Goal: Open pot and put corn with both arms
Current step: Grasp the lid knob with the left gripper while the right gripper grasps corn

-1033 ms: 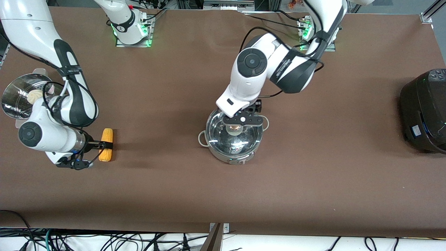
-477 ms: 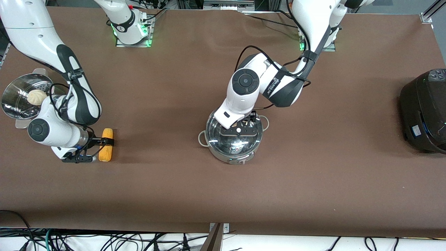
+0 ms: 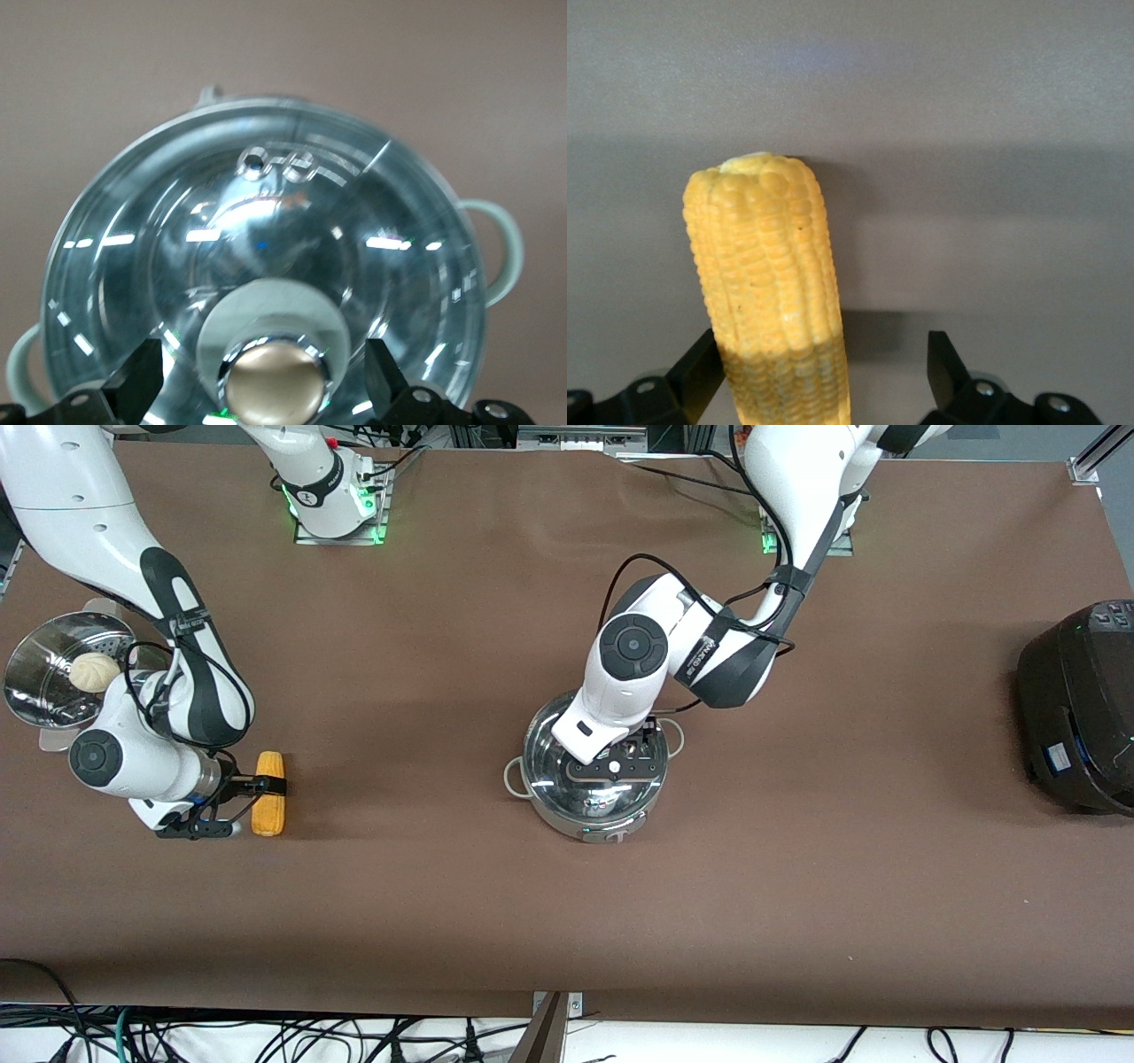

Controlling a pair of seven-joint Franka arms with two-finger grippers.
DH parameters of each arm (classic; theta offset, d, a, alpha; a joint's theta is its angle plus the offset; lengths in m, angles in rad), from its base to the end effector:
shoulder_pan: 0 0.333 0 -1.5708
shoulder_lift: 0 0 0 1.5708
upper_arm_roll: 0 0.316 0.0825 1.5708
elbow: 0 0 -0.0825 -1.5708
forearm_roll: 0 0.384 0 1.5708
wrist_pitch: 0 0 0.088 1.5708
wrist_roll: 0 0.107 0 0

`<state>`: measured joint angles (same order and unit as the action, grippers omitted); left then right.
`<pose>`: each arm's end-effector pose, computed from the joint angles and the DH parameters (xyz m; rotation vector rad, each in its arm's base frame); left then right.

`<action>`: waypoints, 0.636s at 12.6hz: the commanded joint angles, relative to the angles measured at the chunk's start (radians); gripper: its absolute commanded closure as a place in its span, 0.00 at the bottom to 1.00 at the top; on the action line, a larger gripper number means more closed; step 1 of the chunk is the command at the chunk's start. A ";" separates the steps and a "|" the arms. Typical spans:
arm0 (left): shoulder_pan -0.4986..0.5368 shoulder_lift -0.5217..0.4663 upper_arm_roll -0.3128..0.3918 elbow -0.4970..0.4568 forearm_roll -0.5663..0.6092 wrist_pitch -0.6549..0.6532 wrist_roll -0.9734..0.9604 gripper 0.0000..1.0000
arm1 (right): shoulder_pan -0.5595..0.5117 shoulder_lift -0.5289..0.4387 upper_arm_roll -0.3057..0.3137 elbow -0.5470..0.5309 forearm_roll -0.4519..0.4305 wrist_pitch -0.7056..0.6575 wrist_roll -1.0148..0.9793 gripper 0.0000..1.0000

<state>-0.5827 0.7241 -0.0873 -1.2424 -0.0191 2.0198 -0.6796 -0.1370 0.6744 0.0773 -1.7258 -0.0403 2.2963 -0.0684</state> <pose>0.5982 -0.4537 0.3425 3.0479 0.0622 -0.0047 0.6571 -0.0442 0.1864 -3.1108 -0.0351 0.1557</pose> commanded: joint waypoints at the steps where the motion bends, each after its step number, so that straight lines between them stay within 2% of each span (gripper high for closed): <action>1: 0.000 0.015 0.001 0.032 -0.002 0.027 0.015 0.00 | -0.009 -0.001 0.010 -0.008 -0.004 0.015 -0.018 0.13; 2: 0.000 0.015 0.001 0.031 -0.002 0.027 0.012 0.00 | -0.009 -0.001 0.010 -0.008 -0.004 0.011 -0.019 0.42; 3: 0.000 0.014 0.001 0.020 -0.002 0.027 0.011 0.00 | -0.007 -0.003 0.012 -0.005 -0.004 0.003 -0.021 0.63; 4: 0.000 0.011 0.001 0.015 -0.002 0.024 0.012 0.00 | -0.007 -0.003 0.012 0.000 -0.004 0.003 -0.022 0.72; 7: -0.003 0.009 0.001 -0.003 -0.001 0.020 0.020 0.00 | -0.006 -0.004 0.013 0.003 -0.003 0.003 -0.022 0.74; 8: -0.003 0.008 0.001 -0.003 -0.001 0.017 0.020 0.11 | -0.004 -0.009 0.015 0.006 -0.003 0.003 -0.022 0.74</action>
<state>-0.5842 0.7334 -0.0873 -1.2469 -0.0191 2.0430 -0.6795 -0.1366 0.6737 0.0803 -1.7239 -0.0404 2.2973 -0.0783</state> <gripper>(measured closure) 0.000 0.542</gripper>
